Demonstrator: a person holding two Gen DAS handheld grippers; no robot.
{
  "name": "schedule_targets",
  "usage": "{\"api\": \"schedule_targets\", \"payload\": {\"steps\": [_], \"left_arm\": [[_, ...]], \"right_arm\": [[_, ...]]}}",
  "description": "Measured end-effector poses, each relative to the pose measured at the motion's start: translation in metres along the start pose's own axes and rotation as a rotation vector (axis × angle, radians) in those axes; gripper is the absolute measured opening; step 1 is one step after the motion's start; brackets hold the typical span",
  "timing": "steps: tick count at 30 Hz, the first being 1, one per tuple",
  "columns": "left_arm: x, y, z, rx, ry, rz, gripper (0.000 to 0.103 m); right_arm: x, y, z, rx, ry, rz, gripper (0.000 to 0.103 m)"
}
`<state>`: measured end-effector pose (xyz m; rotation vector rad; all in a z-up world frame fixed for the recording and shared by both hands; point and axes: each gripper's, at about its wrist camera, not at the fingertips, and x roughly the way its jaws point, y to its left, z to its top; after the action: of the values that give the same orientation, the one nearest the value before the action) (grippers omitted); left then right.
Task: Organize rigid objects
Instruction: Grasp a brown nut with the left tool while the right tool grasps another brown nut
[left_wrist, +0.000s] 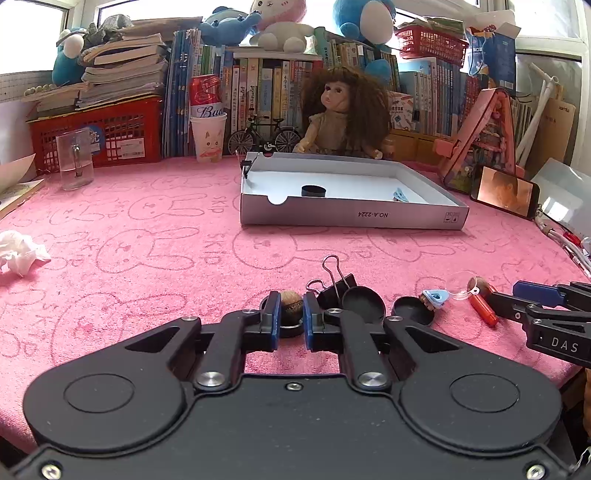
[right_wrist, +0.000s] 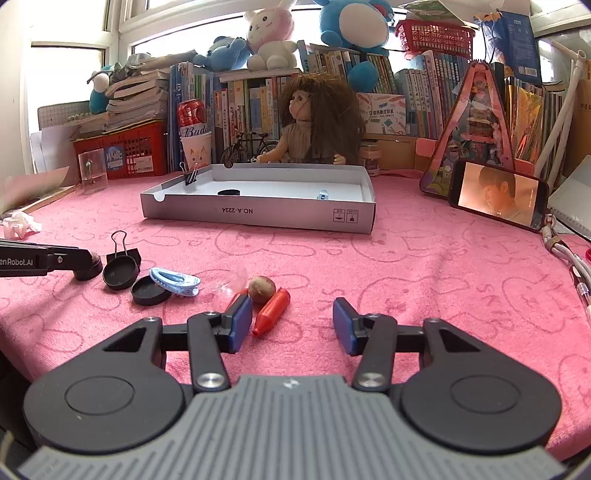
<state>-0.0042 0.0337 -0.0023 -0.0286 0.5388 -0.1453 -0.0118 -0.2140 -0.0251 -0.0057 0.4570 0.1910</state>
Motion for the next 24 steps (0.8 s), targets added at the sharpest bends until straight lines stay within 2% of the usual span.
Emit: {"api": "schedule_targets", "payload": {"steps": [7, 9, 12, 18, 24], "left_arm": [[0.01, -0.001, 0.003, -0.011, -0.002, 0.002, 0.017], [0.012, -0.001, 0.004, -0.024, -0.007, 0.005, 0.014], [0.007, 0.0, 0.006, -0.046, -0.045, 0.002, 0.014], [-0.006, -0.001, 0.012, -0.026, -0.102, -0.003, 0.014], [-0.007, 0.001, 0.014, -0.04, -0.094, 0.005, 0.014]], "right_arm": [[0.001, 0.001, 0.0, -0.002, 0.0, 0.001, 0.054], [0.001, 0.001, 0.0, -0.002, 0.0, 0.001, 0.054], [0.001, 0.001, 0.0, -0.001, 0.0, 0.001, 0.054], [0.001, 0.001, 0.0, -0.002, 0.0, 0.002, 0.053], [0.002, 0.004, 0.002, -0.019, 0.002, -0.005, 0.043]]}}
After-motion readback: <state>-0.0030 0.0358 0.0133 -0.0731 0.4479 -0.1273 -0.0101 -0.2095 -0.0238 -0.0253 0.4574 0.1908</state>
